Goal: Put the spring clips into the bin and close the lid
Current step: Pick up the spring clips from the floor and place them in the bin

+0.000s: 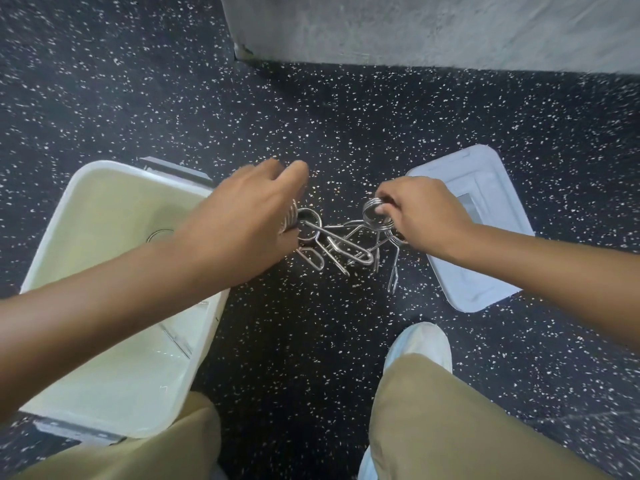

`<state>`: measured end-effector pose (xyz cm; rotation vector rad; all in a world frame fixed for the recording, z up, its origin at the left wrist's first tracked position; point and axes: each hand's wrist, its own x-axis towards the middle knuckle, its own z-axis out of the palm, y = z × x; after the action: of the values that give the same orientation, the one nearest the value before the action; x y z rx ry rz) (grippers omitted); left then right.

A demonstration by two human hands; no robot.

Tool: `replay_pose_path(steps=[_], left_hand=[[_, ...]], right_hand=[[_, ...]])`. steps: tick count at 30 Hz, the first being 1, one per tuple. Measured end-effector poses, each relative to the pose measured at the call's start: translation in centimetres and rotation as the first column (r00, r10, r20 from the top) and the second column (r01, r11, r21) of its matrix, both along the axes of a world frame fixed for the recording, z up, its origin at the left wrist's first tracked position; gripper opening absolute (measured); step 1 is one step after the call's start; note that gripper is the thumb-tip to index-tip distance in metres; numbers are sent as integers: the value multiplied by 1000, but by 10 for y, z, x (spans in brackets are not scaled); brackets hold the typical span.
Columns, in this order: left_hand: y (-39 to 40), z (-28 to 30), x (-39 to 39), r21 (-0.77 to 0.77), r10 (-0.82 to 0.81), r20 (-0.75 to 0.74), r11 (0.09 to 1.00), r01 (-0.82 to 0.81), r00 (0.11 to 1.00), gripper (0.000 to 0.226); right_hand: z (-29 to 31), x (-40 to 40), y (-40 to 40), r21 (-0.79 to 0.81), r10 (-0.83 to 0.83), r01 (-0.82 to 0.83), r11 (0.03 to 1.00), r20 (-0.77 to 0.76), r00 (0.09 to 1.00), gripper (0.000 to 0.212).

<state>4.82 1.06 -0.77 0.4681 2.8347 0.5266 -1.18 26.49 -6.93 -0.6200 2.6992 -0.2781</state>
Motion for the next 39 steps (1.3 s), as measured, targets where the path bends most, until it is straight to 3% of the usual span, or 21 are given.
replay_pose_path(steps=[4,15,20,25,29,31,34,39], left_hand=[[-20,14,11,94,32,-54,995,-27,998,28],[-86,26,35,48,51,-49,998,-49,998,29],[-112,26,54,22,95,-59,995,-94,994,38],[-130,23,67,37,94,-31,995,-92,995,39],[-141,18,75,-42,64,-27,997,-65,998,41],[-145,15,78,-79,43,-34,996,-46,998,42],[-151,9,83,-113,20,-25,993,-23,999,47],[-159,0,89,-138,-17,-17,990,14,1000,42]], right_hand=[[13,-2,4,-10,38,-38,999,-64,997,14],[49,-1,-13,-152,74,-111,982,-232,970,15],[52,0,-28,-272,-29,-20,962,-175,984,13],[53,1,-42,-285,-34,-8,959,-139,990,17],[56,3,-55,-322,-90,66,944,-60,994,17],[55,6,-61,-421,-213,232,877,92,973,18],[46,6,-68,-542,-370,460,703,272,888,19],[33,3,-71,-619,-449,663,422,493,745,18]])
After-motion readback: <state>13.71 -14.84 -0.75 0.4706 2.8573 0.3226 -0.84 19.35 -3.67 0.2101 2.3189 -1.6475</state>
